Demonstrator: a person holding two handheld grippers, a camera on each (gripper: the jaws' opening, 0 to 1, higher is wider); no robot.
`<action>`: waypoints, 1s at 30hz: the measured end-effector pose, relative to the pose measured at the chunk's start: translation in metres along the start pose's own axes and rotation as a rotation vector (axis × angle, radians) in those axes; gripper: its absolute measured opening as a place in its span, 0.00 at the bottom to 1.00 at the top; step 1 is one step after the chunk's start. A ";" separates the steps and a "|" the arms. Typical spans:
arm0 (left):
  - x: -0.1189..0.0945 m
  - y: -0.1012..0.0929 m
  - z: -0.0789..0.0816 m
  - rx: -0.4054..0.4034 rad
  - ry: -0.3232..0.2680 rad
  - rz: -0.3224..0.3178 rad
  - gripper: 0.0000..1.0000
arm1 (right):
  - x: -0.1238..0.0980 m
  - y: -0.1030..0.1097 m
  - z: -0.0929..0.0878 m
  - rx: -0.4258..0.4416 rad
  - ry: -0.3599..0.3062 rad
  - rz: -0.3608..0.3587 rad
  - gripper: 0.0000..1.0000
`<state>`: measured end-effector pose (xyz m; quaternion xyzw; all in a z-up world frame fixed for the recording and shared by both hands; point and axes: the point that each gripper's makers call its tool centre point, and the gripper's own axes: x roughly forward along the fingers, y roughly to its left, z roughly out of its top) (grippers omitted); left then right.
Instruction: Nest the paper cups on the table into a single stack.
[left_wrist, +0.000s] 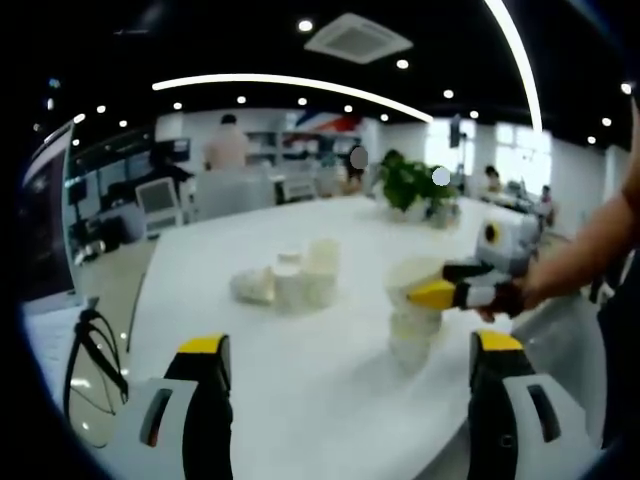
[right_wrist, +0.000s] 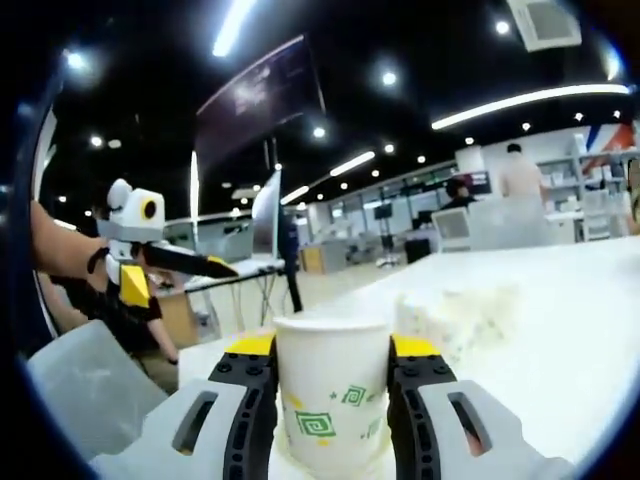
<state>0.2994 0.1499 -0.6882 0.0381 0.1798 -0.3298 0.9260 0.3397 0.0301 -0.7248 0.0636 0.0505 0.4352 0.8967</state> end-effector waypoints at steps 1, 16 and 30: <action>0.000 0.000 0.000 -0.001 0.000 0.000 0.99 | 0.000 0.000 -0.001 0.000 0.001 0.001 0.40; 0.002 -0.002 -0.004 -0.017 0.002 0.000 0.98 | -0.002 -0.002 -0.033 -0.031 0.135 -0.001 0.44; 0.005 -0.004 -0.003 -0.019 -0.002 -0.006 0.99 | -0.008 -0.002 -0.043 -0.045 0.208 -0.007 0.65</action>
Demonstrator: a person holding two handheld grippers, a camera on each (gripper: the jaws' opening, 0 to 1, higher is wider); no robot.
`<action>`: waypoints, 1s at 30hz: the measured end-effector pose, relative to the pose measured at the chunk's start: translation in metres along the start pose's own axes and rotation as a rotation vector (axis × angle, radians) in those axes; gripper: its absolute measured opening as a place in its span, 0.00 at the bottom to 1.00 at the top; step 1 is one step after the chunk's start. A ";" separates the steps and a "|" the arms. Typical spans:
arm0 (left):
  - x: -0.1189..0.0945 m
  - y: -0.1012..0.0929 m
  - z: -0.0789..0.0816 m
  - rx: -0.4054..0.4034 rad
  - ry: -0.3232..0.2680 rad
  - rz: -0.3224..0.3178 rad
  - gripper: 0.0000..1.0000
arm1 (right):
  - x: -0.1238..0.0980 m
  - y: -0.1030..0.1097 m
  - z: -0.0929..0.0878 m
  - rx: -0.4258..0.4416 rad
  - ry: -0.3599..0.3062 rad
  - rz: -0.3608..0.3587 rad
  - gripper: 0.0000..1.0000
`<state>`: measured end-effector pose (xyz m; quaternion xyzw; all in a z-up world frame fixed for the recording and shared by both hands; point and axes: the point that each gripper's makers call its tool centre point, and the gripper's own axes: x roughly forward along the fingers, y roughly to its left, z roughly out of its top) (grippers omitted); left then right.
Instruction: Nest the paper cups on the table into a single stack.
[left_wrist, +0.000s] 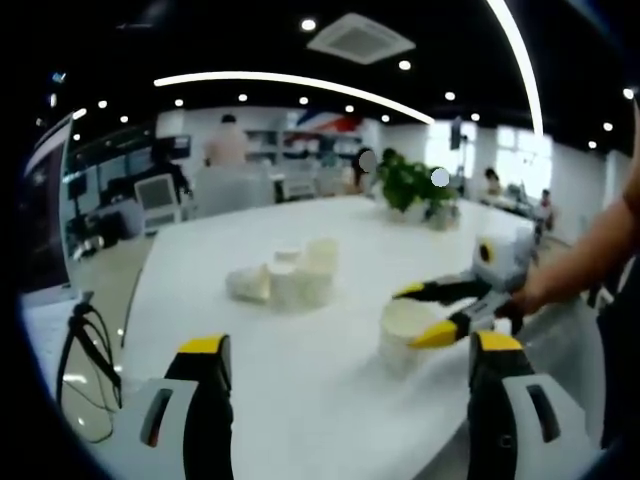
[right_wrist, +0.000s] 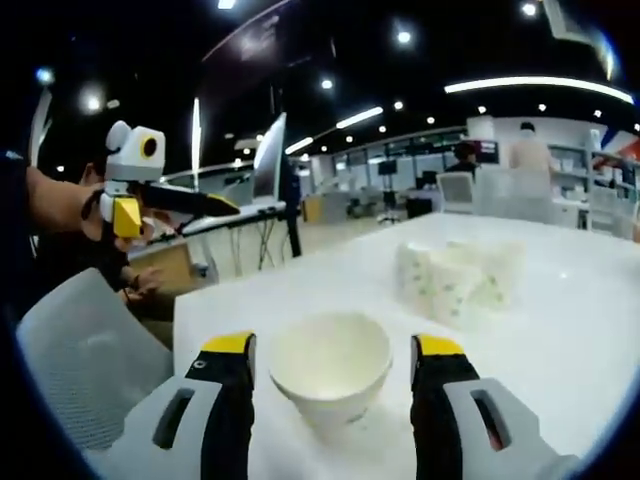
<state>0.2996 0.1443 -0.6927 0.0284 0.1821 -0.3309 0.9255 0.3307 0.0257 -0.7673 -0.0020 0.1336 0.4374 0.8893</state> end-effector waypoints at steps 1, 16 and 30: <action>0.000 0.000 0.001 -0.001 -0.003 -0.001 0.99 | -0.002 -0.002 0.003 0.001 0.000 -0.005 0.68; 0.010 0.007 0.006 -0.045 -0.054 0.006 0.99 | -0.037 -0.034 0.053 -0.061 -0.045 -0.064 0.85; 0.016 0.014 -0.004 -0.044 -0.057 0.009 0.99 | -0.077 -0.066 0.040 -0.033 -0.040 -0.179 0.96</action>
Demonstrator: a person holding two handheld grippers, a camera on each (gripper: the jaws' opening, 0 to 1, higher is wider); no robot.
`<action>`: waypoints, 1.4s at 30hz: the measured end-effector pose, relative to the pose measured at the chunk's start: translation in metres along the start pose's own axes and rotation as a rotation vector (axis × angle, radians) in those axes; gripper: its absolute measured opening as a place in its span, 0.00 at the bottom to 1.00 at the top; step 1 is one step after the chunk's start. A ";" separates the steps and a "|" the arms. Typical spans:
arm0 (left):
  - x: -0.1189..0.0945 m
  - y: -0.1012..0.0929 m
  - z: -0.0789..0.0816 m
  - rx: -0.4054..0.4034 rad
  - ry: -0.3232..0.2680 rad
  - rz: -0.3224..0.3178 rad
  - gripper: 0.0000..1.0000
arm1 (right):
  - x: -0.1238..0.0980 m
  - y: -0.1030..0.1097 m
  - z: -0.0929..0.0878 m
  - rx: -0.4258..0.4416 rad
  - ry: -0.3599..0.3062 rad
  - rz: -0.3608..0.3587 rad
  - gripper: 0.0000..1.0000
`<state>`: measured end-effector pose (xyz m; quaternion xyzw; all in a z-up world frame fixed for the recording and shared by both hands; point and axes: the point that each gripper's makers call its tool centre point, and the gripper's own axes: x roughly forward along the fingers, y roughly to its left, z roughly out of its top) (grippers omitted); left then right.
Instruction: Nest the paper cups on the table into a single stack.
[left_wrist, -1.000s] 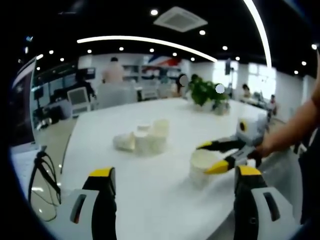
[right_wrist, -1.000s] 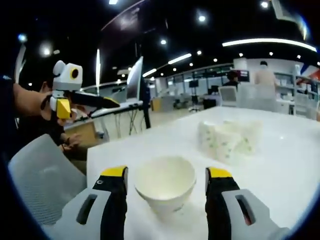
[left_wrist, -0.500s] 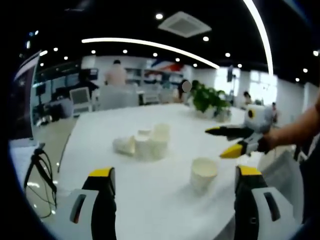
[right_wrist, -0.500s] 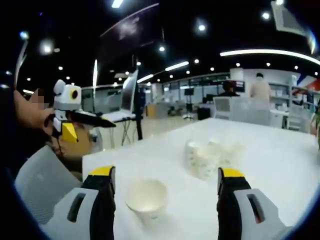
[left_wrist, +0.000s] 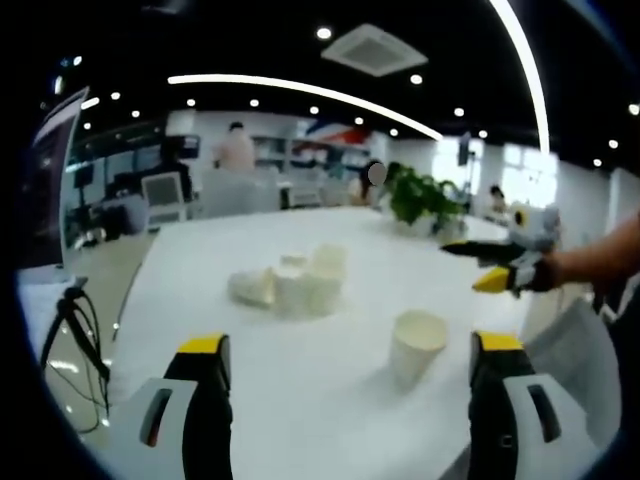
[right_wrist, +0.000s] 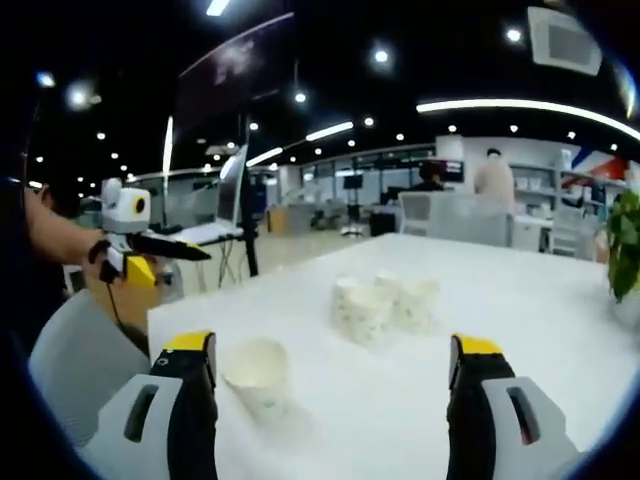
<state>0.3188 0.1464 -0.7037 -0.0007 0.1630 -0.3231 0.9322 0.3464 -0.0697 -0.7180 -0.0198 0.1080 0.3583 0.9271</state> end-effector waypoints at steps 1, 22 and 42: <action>0.000 0.000 0.000 0.004 0.003 0.001 0.99 | -0.002 -0.004 -0.002 -0.003 0.005 -0.020 0.96; 0.005 0.000 -0.006 0.030 0.002 0.063 0.99 | -0.013 -0.042 -0.012 -0.001 -0.003 -0.092 1.00; 0.012 -0.015 -0.031 0.063 0.045 0.027 0.99 | 0.023 -0.082 0.003 0.064 -0.028 -0.119 1.00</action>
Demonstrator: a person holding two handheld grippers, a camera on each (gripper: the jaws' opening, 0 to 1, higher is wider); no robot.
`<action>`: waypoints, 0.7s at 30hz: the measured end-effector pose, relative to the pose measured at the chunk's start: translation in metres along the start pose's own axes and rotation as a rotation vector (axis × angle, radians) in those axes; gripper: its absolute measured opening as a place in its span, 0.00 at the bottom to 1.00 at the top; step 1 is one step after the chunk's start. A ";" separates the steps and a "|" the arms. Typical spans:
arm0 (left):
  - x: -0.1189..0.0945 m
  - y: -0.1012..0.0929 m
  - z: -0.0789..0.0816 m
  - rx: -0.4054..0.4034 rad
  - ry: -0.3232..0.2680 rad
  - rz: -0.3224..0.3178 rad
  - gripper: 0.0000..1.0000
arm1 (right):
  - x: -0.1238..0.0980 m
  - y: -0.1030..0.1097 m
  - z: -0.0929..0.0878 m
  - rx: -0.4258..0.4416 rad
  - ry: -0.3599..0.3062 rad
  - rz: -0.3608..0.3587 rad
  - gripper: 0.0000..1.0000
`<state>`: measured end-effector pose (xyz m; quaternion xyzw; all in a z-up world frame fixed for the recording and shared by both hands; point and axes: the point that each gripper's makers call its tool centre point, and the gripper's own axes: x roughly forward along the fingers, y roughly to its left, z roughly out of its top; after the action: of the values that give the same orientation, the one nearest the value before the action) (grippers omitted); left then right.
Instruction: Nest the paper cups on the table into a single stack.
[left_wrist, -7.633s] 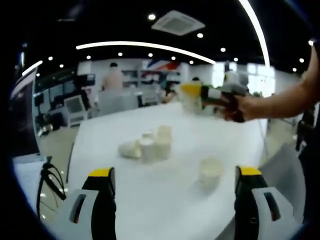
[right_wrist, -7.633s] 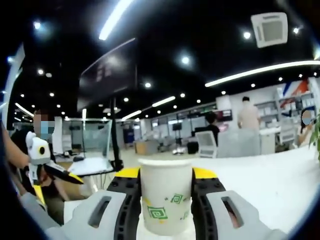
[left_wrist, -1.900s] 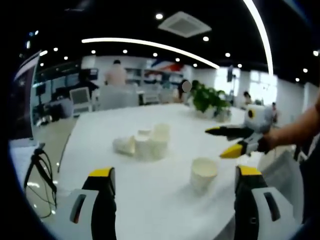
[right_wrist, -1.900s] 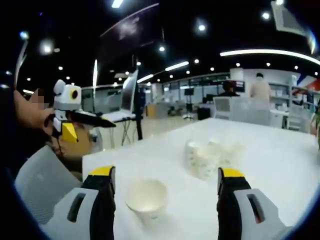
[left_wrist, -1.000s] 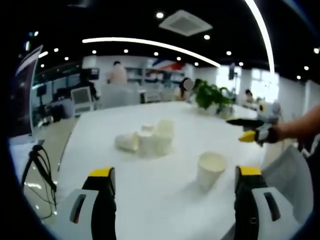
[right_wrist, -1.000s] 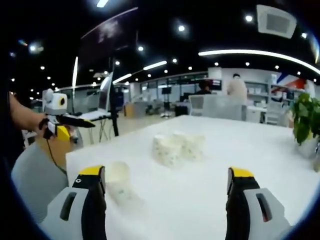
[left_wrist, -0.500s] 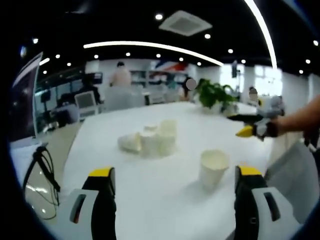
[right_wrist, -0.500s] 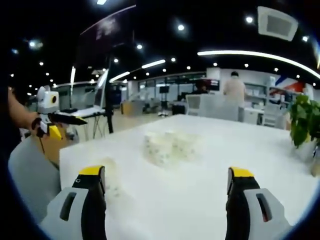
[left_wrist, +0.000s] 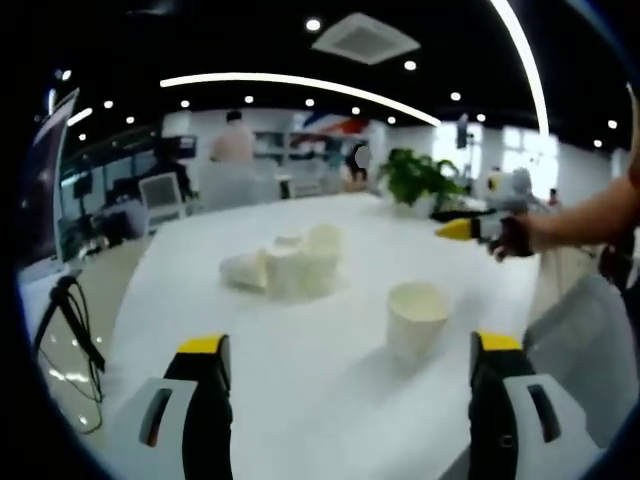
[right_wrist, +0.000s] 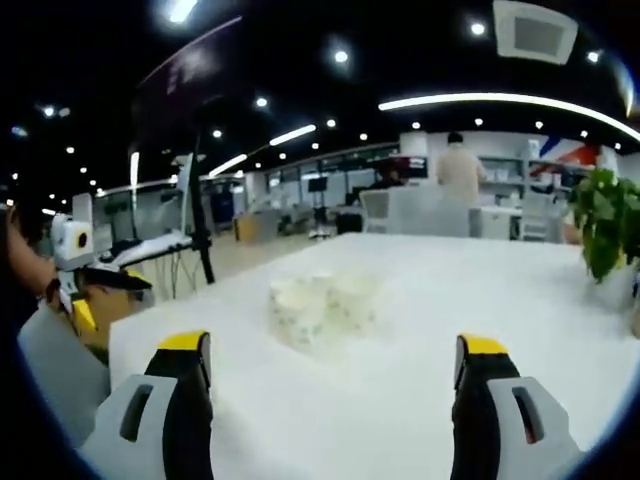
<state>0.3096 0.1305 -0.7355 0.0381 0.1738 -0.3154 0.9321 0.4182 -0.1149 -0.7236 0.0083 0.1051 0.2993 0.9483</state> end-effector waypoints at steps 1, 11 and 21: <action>0.000 0.000 0.000 -0.001 0.000 0.000 0.99 | 0.002 -0.001 0.000 -0.004 0.004 0.001 1.00; -0.001 -0.002 -0.005 -0.017 0.006 -0.013 0.99 | 0.028 -0.010 0.004 -0.007 0.004 0.007 0.99; 0.000 -0.007 -0.006 0.003 0.012 -0.034 0.99 | 0.063 -0.019 -0.001 -0.035 0.021 0.027 0.90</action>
<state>0.3035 0.1257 -0.7408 0.0387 0.1797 -0.3312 0.9255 0.4790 -0.0944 -0.7382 -0.0099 0.1094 0.3140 0.9430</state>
